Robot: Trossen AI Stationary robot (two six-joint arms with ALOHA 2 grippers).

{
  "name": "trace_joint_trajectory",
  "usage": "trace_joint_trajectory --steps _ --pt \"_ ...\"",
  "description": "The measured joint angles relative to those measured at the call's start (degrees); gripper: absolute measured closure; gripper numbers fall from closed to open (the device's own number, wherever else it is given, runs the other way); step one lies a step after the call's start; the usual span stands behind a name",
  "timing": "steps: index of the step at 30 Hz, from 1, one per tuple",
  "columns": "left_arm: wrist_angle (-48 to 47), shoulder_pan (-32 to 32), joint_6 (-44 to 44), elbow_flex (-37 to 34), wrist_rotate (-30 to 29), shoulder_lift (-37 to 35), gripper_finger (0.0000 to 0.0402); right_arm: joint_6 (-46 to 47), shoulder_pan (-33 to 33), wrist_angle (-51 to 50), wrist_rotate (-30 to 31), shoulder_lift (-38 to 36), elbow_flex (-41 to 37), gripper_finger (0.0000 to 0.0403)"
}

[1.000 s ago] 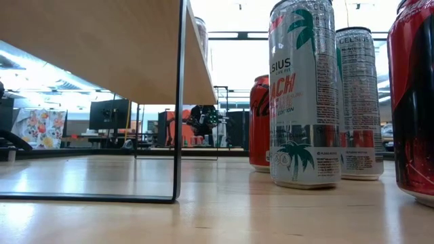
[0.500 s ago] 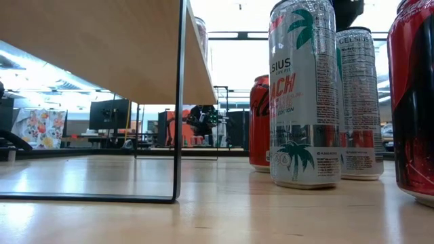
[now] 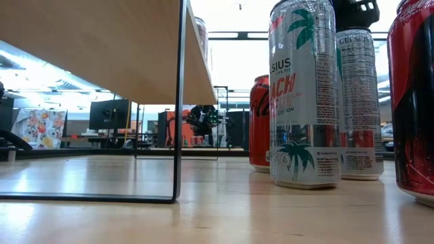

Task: Pick and place cans onto a shelf
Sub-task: Put the top white-pink soda can on the shelf

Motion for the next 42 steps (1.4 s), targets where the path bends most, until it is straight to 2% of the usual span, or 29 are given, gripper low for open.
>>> trace_joint_trajectory --steps 13,20,23,26,32,34,38,42 --pt "0.0 0.0 -2.2 0.0 -0.1 0.1 0.0047 0.8 0.0 3.7 -2.7 0.0 -5.8 0.0035" --pt "0.9 0.0 -3.2 0.0 -0.7 0.2 0.0047 -2.6 0.0 3.9 -2.5 0.0 -7.0 0.0081" --pt "1.4 0.0 -3.2 0.0 -1.2 0.2 0.0047 -8.3 0.0 3.6 -2.4 0.0 -7.0 0.0112" --pt "1.4 0.0 -3.2 0.0 -2.0 0.2 0.0047 -19.7 0.0 3.5 -2.3 0.0 -7.0 0.0133" --pt "1.7 0.0 -3.2 0.0 -3.2 0.2 0.0047 -51.4 -0.2 3.5 -2.5 0.0 -7.0 0.0117" --pt "1.7 0.0 -3.2 0.0 -3.2 0.2 0.0047 -58.7 -0.2 3.1 -2.5 0.0 -7.0 0.0106" --pt "1.7 0.0 -3.9 0.0 -3.2 0.2 0.0047 -61.8 -0.6 2.5 -0.4 0.0 -7.1 0.0089" --pt "1.7 0.0 -5.2 0.0 -3.1 0.2 0.0047 -58.2 -2.0 2.5 -4.4 0.0 -7.1 0.0068"
